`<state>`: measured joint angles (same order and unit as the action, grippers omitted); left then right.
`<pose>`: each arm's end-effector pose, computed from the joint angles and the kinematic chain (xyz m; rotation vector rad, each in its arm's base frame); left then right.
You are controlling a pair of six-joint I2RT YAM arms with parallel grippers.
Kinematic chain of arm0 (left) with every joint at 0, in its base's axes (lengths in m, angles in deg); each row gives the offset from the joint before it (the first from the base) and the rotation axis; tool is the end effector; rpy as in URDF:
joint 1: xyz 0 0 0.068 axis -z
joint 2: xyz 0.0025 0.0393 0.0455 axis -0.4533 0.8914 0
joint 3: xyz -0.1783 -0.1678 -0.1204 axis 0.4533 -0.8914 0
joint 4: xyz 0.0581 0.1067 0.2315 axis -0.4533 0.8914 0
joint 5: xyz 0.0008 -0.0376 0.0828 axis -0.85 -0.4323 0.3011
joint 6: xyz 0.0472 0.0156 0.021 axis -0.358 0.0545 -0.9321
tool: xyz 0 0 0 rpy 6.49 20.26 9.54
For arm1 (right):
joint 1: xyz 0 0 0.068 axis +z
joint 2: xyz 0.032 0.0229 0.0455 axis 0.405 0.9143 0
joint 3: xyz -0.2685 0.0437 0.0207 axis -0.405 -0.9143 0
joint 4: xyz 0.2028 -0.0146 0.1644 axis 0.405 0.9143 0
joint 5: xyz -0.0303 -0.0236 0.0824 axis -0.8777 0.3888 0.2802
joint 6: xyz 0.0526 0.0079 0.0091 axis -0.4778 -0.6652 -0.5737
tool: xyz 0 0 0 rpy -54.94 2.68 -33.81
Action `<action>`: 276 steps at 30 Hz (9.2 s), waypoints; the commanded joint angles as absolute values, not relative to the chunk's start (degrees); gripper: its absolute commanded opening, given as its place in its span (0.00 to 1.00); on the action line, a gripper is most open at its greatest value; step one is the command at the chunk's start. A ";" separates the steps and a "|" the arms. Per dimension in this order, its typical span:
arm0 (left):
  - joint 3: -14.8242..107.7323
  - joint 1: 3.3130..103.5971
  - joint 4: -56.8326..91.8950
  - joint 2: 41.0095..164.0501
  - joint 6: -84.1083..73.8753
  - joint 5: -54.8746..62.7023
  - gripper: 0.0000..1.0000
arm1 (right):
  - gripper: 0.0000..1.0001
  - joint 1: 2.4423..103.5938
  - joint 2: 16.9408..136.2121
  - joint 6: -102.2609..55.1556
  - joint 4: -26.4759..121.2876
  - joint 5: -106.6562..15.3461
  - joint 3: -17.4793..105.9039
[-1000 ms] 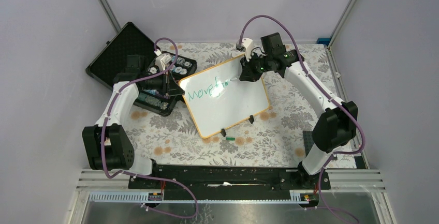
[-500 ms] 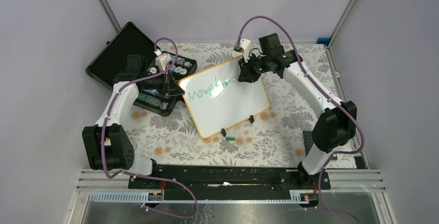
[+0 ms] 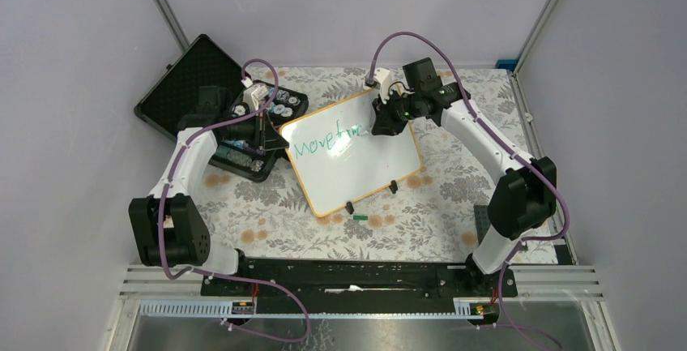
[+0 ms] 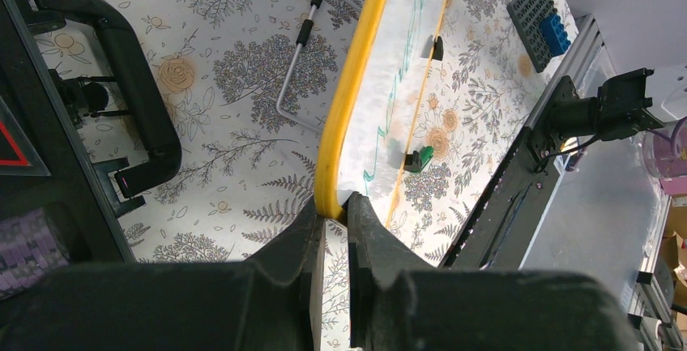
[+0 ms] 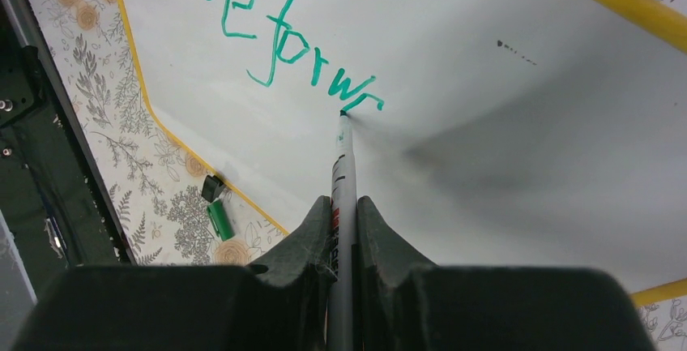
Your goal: Write a sentence on the whiteboard
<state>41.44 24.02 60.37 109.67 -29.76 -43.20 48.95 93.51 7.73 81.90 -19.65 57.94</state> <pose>0.2915 -0.0143 0.2898 0.5518 2.1893 -1.0638 0.3385 0.1801 0.3256 -1.2081 1.9245 0.6863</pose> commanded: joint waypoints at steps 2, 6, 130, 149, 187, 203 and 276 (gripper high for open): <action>41.20 25.55 58.66 109.83 -34.89 -38.27 0.00 | 0.00 49.29 92.06 9.51 80.22 -22.25 56.74; 41.27 25.55 58.66 109.77 -34.89 -38.29 0.00 | 0.00 48.82 91.61 9.72 80.29 -22.88 57.10; 41.75 26.25 58.63 110.36 -34.61 -37.88 0.00 | 0.00 46.38 93.61 9.53 83.60 -18.09 65.14; 41.52 26.24 58.64 110.27 -34.62 -37.78 0.00 | 0.00 46.48 94.60 10.29 83.54 -21.93 64.32; 41.37 26.20 58.65 110.00 -34.72 -37.57 0.00 | 0.00 46.35 93.46 10.04 83.47 -22.15 62.13; 41.31 26.26 58.71 110.20 -34.89 -37.53 0.00 | 0.00 45.29 94.20 9.27 83.54 -23.09 63.81; 41.41 26.20 58.70 110.89 -35.24 -37.97 0.00 | 0.00 45.05 93.57 10.46 84.27 -21.46 59.33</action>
